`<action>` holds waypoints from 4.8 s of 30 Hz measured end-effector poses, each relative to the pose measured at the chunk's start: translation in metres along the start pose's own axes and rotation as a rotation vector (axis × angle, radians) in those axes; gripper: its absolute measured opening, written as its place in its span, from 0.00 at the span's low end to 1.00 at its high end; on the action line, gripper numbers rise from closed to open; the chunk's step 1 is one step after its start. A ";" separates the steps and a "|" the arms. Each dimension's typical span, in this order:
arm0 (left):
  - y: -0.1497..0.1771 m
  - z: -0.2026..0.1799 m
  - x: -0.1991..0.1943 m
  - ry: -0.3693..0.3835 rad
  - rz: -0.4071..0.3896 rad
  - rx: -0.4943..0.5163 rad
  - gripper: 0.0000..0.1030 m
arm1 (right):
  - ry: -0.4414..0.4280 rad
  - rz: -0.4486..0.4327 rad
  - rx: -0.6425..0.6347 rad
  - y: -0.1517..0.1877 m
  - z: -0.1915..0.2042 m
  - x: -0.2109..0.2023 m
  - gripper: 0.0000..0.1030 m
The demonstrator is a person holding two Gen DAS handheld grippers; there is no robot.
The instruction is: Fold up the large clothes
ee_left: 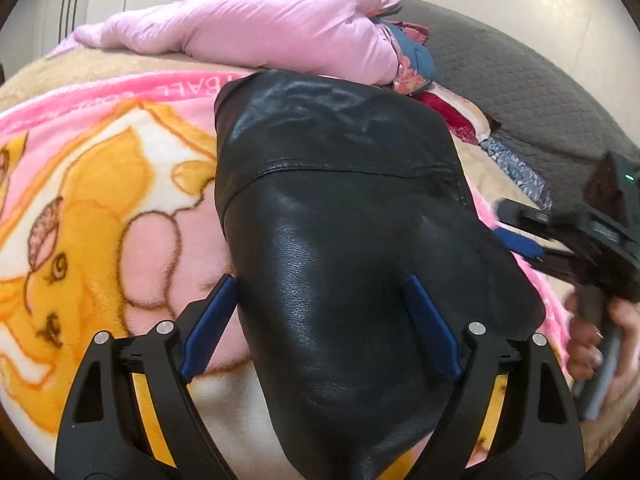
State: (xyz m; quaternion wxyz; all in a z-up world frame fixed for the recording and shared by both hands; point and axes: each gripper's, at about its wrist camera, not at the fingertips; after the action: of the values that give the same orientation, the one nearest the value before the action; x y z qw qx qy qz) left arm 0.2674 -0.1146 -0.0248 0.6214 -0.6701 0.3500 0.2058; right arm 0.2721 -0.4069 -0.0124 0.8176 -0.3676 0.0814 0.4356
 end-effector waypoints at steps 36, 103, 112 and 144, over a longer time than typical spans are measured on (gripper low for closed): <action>-0.018 -0.046 -0.024 -0.020 -0.054 0.148 0.76 | 0.016 0.072 -0.090 0.056 0.014 -0.027 0.22; 0.008 -0.072 -0.060 -0.119 -0.079 0.275 0.91 | 0.344 0.034 -0.261 0.000 0.034 -0.026 0.93; 0.020 -0.063 -0.113 -0.122 -0.151 0.233 0.91 | 0.318 -0.087 -0.350 0.051 0.097 -0.081 0.96; 0.086 0.004 -0.206 -0.169 -0.167 0.060 0.91 | 0.369 -0.187 -0.362 0.193 0.168 -0.123 0.96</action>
State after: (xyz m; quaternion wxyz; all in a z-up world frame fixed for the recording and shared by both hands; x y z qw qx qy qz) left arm 0.0679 -0.0649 0.0614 0.6834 -0.6584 0.2452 0.1984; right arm 0.0173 -0.3068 0.0611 0.7467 -0.5866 0.1155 0.2915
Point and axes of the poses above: each gripper's, at about its wrist camera, not at the fingertips, and x roughly the way its jaws point, z to its left, y to its underside, and after that the axes turned 13 degrees about -y, right-handed
